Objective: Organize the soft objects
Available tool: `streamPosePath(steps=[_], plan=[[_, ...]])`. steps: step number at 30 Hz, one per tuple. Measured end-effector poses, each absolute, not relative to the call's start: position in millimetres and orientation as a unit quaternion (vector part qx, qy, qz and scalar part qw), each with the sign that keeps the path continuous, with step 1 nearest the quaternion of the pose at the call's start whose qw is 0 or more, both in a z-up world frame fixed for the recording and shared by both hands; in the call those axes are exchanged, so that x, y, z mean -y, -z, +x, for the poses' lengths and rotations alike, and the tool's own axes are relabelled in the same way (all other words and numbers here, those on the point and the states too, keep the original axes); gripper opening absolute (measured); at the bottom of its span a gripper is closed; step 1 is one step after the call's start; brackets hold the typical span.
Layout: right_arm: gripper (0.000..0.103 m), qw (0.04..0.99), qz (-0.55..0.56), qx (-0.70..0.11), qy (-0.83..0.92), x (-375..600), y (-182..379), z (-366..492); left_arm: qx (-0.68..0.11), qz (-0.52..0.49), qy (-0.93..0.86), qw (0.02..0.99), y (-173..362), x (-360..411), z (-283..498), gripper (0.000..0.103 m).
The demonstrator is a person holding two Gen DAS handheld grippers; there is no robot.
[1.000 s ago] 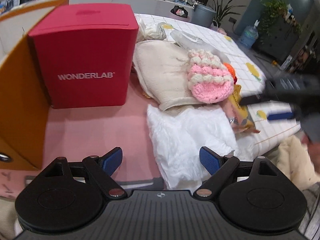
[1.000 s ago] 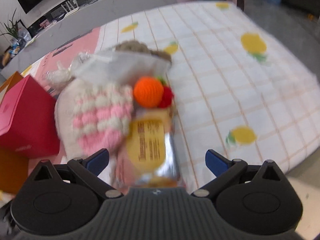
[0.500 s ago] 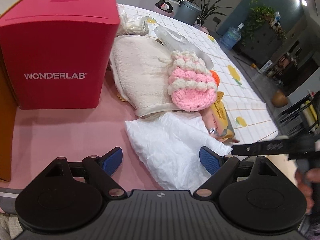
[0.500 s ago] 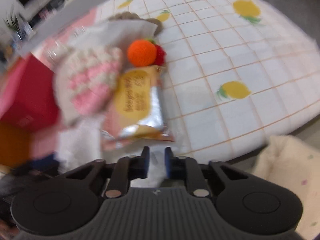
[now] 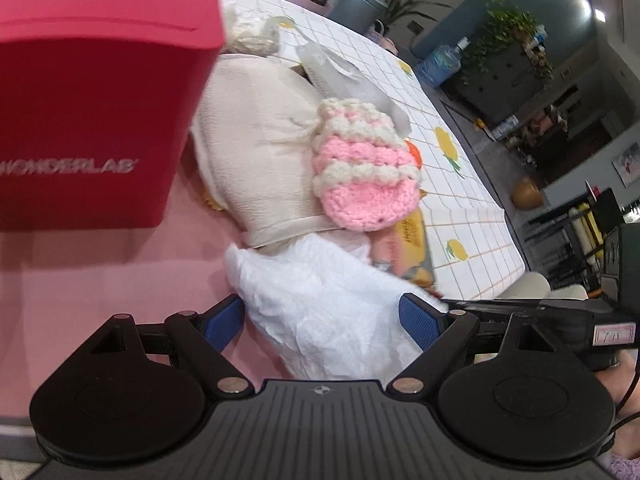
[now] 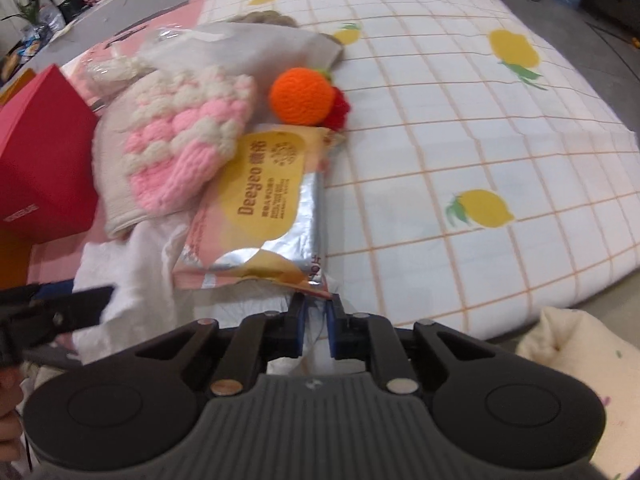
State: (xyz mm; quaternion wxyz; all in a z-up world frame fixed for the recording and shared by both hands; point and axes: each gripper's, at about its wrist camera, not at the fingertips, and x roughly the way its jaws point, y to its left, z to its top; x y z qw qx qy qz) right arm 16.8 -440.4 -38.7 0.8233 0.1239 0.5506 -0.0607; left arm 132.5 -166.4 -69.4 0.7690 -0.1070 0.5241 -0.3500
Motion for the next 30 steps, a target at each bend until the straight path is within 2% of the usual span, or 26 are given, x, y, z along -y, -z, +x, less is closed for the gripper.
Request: streamPosePath(steps=[6,8,14,21,23,27,30], plan=[[0.013,0.816,0.158,-0.555,0.021,436,39,15,-0.535,-0.124,0.348,0.76,61,156,149,0.102],[0.018,0.813,0.175,-0.555,0.015,438,39,15,-0.539,-0.122,0.331,0.764,59,154,151,0.102],[0.021,0.8,0.218,-0.558,-0.022,431,43,19,-0.526,-0.032,0.3,0.795,44,169,135,0.102],[0.021,0.801,0.233,-0.549,-0.045,409,46,25,-0.534,0.024,0.299,0.79,45,194,126,0.102],[0.01,0.8,0.244,-0.546,-0.046,404,48,29,-0.534,0.041,0.292,0.793,49,201,122,0.098],[0.011,0.795,0.279,-0.537,-0.047,408,53,34,-0.532,0.056,0.331,0.777,49,203,117,0.099],[0.011,0.781,0.313,-0.539,-0.051,415,57,35,-0.522,0.121,0.345,0.77,52,214,103,0.101]])
